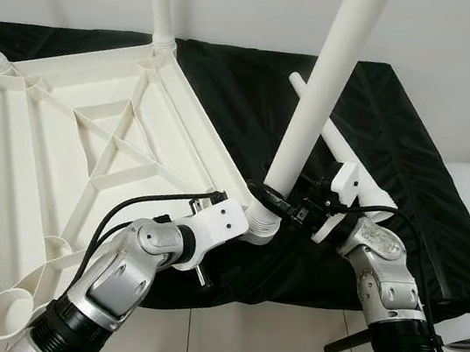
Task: Building children table
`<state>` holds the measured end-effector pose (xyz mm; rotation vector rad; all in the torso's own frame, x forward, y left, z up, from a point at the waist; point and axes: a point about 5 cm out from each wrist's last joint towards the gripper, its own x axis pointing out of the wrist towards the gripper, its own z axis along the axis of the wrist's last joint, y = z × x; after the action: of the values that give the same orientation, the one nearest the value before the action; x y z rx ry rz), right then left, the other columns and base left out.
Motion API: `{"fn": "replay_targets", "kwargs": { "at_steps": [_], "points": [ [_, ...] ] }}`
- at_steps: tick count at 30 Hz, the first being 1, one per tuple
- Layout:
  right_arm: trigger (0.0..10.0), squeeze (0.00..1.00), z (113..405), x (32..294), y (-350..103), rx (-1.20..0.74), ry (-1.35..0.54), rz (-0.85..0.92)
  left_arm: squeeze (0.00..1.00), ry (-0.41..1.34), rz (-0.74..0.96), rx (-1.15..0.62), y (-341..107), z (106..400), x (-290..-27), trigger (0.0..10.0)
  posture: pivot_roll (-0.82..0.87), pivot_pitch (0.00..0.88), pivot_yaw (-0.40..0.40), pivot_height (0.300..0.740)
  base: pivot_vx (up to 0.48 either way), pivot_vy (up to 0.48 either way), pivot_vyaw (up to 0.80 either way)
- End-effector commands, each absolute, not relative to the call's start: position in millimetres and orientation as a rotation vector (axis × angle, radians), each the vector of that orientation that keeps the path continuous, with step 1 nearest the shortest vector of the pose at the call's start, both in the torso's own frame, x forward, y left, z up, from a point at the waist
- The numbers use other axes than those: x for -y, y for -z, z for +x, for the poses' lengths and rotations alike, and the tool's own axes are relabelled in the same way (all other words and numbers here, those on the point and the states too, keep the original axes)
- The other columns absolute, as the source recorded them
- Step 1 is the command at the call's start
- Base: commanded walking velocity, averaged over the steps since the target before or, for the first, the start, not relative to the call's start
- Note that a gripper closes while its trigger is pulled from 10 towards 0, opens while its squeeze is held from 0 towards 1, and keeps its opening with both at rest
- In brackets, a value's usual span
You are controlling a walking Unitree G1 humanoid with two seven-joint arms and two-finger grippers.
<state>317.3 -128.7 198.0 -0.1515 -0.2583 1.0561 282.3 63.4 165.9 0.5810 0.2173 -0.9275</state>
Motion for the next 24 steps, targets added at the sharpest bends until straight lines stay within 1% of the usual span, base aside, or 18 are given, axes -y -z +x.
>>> {"fn": "replay_targets", "kwargs": {
  "at_steps": [1, 3, 17, 24],
  "points": [
    [10.0, 0.0, 312.9, 143.4, -143.5, -0.021, -1.004, -0.136, 0.0, 0.896, 0.576, -0.225, -160.5, 282.1, -65.9, 10.0, -0.06, 0.188, 0.004, 0.74, 0.0, 0.0, 0.0],
    [10.0, 0.0, 312.0, 139.7, -144.7, -0.012, -1.01, -0.131, 0.0, 0.889, 0.57, -0.219, -162.0, 282.8, -65.2, 10.0, -0.06, 0.191, 0.002, 0.74, 0.0, 0.0, 0.0],
    [10.0, 0.0, 300.2, 134.7, -139.6, -0.011, -1.003, -0.095, 0.0, 0.875, 0.539, -0.218, -162.9, 283.1, -61.8, 10.0, -0.06, 0.192, 0.006, 0.74, 0.0, 0.0, 0.0],
    [10.0, 0.0, 297.9, 133.1, -142.7, 0.014, -0.952, -0.07, 0.0, 0.858, 0.522, -0.213, -164.6, 285.9, -60.8, 10.0, -0.07, 0.194, 0.004, 0.74, 0.0, 0.0, 0.0]
  ]
}}
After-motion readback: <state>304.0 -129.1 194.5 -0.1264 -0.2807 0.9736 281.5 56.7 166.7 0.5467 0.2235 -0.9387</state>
